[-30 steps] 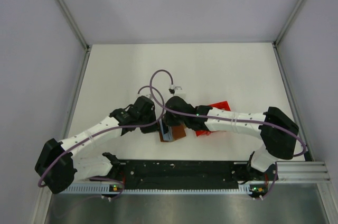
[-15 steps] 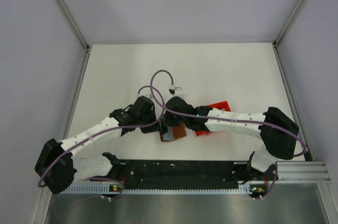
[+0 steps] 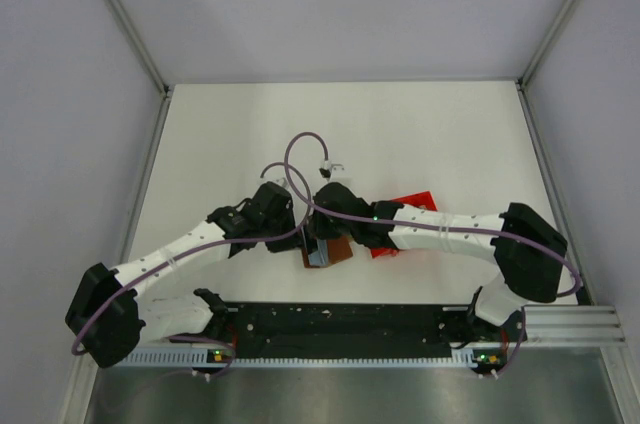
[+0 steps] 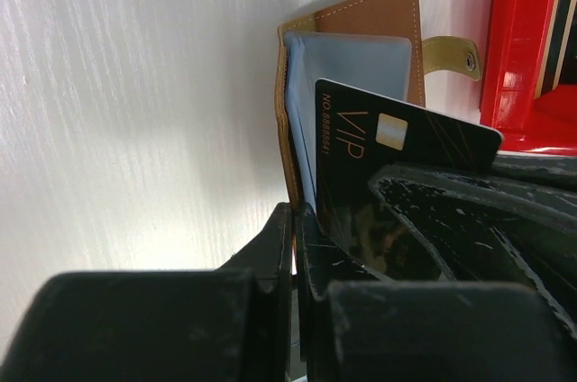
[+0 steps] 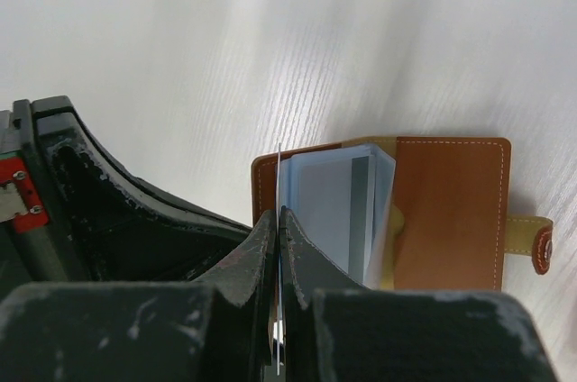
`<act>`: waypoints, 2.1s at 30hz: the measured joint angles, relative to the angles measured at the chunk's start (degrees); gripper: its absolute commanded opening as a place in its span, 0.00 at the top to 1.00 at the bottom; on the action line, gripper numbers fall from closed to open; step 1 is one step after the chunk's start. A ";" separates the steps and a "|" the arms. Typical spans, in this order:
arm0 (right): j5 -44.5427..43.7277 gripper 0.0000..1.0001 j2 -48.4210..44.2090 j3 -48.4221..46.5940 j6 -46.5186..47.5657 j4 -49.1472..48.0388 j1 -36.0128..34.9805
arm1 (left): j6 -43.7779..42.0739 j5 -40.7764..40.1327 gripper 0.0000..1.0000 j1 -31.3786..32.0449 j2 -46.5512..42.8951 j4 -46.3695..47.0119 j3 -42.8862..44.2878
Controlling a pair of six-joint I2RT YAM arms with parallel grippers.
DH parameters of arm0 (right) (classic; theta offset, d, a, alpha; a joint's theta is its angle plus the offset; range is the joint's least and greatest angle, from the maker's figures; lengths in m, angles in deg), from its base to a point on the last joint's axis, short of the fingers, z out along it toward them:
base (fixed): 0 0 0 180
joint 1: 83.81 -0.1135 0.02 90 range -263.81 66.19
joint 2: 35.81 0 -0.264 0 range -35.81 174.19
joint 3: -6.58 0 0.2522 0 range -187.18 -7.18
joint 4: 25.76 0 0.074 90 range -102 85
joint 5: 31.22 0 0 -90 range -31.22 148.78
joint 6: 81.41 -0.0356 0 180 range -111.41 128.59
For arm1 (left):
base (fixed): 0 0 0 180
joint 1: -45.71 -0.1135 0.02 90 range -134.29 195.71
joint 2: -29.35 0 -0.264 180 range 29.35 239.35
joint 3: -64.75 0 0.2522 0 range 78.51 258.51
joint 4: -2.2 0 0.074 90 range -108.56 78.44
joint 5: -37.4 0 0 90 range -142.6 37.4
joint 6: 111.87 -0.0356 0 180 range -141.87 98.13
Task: Put the credit cards into the card holder
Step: Insert the credit card into the card holder.
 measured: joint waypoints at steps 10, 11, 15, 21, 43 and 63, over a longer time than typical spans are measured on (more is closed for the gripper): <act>-1.79 1.00 -4.09 0.00 0.68 -0.20 0.00 | 0.00 -0.22 1.00 0.00 -0.02 -0.02 -0.17; -1.90 1.00 -4.00 0.07 0.68 -0.11 0.00 | 0.00 -0.22 1.00 0.00 0.00 -0.02 -0.17; -2.05 1.00 -2.71 0.28 0.52 -0.02 0.00 | 0.00 -0.20 1.00 0.00 0.00 0.00 -0.17; -1.55 1.00 0.76 0.28 0.24 0.13 0.00 | 0.02 0.02 1.00 0.00 -0.02 0.04 -0.17; -3.82 1.00 1.09 0.26 2.40 2.64 -0.20 | -0.02 -0.26 1.00 0.00 -0.02 0.04 -0.24; 3.78 1.00 -2.97 6.40 6.91 0.83 6.73 | -3.87 -4.39 1.00 -0.07 0.15 3.89 -5.29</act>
